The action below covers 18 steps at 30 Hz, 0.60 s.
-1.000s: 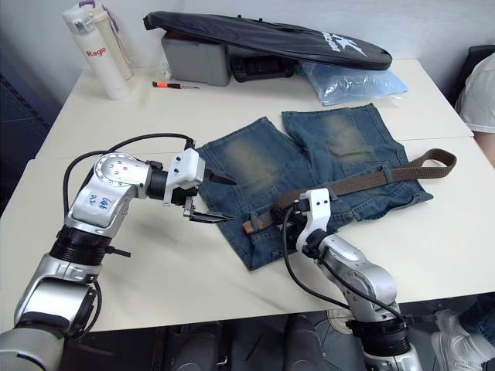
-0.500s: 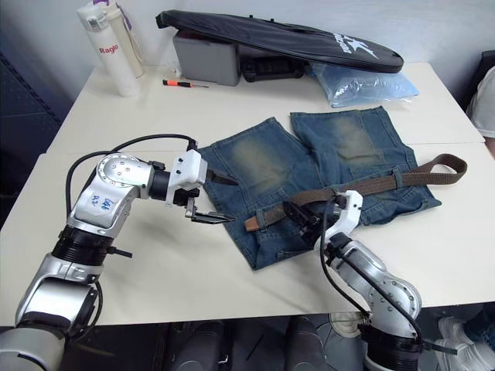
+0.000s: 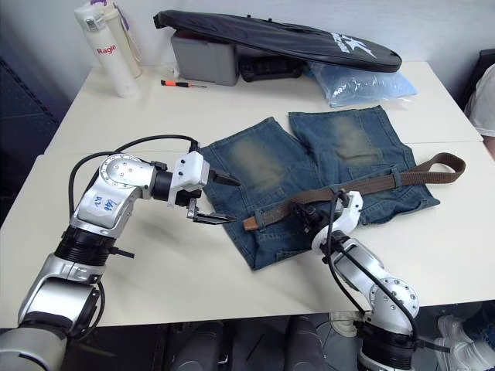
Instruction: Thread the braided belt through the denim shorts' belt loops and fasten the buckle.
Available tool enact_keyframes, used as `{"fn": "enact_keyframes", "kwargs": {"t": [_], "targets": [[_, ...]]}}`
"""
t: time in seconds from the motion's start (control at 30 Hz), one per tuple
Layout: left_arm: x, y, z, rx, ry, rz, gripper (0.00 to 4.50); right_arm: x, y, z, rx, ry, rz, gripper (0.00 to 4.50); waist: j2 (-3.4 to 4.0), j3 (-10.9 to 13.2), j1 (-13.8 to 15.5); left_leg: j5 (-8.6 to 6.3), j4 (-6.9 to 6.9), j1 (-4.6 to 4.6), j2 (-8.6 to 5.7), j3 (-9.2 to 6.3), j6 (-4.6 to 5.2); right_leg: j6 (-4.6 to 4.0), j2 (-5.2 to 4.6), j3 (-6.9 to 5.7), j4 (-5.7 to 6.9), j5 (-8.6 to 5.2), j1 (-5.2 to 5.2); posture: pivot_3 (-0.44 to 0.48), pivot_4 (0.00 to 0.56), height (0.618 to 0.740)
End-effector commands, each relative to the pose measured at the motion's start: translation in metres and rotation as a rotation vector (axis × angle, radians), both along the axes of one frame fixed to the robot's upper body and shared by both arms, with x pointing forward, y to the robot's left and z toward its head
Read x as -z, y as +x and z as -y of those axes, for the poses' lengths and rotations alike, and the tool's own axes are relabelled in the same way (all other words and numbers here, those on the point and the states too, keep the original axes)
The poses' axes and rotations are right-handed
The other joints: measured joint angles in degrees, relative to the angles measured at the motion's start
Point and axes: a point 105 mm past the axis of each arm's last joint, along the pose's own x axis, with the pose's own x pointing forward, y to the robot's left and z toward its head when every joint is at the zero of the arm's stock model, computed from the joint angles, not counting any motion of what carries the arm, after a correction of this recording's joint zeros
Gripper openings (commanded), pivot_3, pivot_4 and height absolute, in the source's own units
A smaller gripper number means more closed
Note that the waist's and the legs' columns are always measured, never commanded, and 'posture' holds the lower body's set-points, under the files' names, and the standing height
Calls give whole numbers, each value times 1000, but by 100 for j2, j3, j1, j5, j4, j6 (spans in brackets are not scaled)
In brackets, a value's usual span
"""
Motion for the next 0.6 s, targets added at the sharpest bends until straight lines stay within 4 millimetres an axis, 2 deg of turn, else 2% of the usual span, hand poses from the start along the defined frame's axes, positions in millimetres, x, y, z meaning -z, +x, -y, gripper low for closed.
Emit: {"fn": "enact_keyframes", "kwargs": {"t": [0.03,0.23,0.43,0.53,0.6], "targets": [[-6,-1,2,18,10,30,4500,-2,-4,-21,-113,-13,17,131,0,0,-12,0,0,0,0,0,0,0,0,0,0,0,0,0,150,740],[-6,1,0,18,22,34,4500,9,-6,-45,-234,-91,5,131,0,0,-50,0,-5,1,3,1,0,-2,3,0,1,-1,-3,0,150,740],[-1,0,-5,7,30,5,4500,11,-9,-46,-271,-149,28,131,-1,0,-48,0,-4,1,4,1,0,-3,3,0,1,-2,-3,0,150,740],[4,0,-10,-15,50,-37,4500,0,-15,-37,-285,-158,75,1058,0,0,-35,0,-5,1,4,1,0,-3,3,0,0,-2,-3,0,150,740],[11,-1,-17,-29,90,-86,4500,-9,-22,-22,-308,-240,122,1968,2,1,-20,0,-5,-2,4,1,0,-3,3,0,0,-1,-5,0,150,740]]}}
